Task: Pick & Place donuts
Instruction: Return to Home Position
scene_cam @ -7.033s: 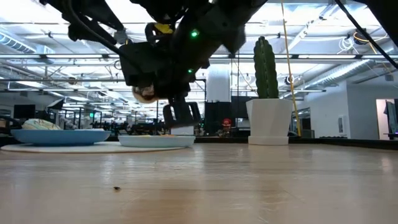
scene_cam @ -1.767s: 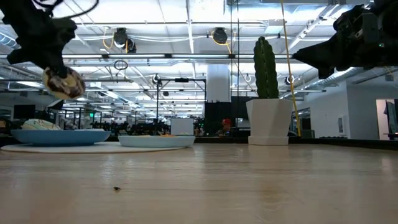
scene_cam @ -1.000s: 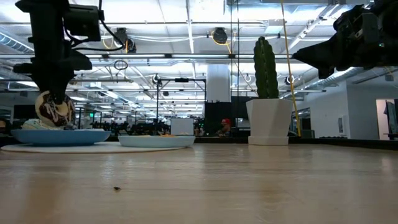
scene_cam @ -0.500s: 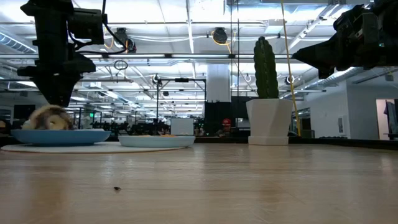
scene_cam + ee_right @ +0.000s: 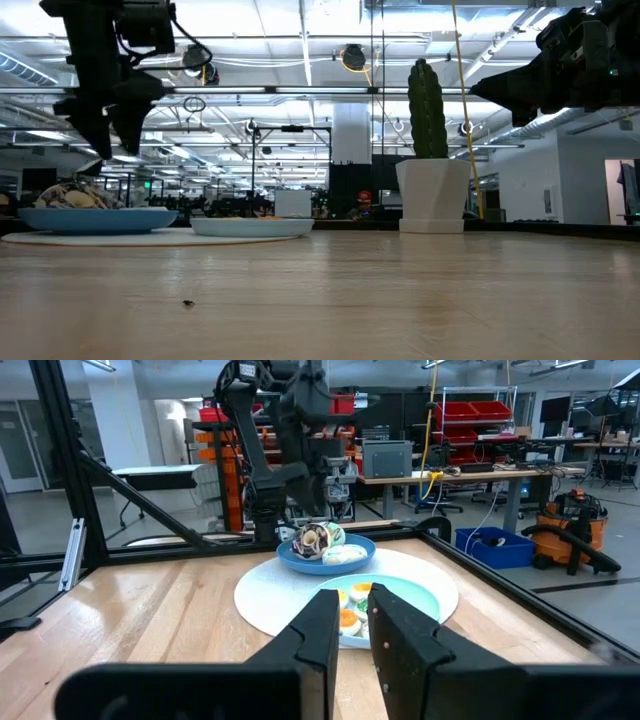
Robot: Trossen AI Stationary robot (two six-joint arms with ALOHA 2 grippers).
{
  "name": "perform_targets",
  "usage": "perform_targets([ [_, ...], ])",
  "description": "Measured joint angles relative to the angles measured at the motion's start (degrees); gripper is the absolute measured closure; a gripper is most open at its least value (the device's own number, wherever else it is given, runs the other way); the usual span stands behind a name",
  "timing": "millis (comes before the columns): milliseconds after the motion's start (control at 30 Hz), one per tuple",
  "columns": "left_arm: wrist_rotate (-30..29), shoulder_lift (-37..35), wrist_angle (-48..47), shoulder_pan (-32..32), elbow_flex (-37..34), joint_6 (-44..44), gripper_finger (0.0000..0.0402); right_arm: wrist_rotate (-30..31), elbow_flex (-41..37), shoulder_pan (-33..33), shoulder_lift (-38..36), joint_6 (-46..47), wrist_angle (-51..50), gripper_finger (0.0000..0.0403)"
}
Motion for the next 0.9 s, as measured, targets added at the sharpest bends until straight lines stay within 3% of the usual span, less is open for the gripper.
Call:
perform_targets([
  [167, -1.68, -0.7, 0.77, -0.99, 4.2, 2.85, 0.0087, 0.0, 0.0, -0.01, 0.0, 0.0, 0.0, 0.0358],
  [300, -5.98, -4.71, 10.72, -5.59, 4.78, 12.73, 0.0083, 0.0, 0.0, 0.0, -0.02, 0.0, 0.0, 0.0358],
  [433, -1.85, -11.6, 25.53, -10.78, 0.4, 23.88, 0.0088, 0.0, 0.0, -0.01, -0.02, 0.0, 0.0, 0.0358],
  [533, 2.45, -17.64, 33.0, -13.06, -3.88, 26.74, 0.0091, 0.0, 0.0, 0.0, -0.02, 0.0, 0.0, 0.0358],
  [667, 4.43, -24.48, 35.84, -15.1, -8.98, 29.71, 0.0089, 0.0, 0.0, -0.01, -0.02, 0.0, 0.0, 0.0358],
  [900, 2.74, -37.16, 39.8, -15.96, -17.14, 31.72, 0.0083, 0.0, 0.0, 0.0, -0.02, 0.0, -0.02, 0.0358],
])
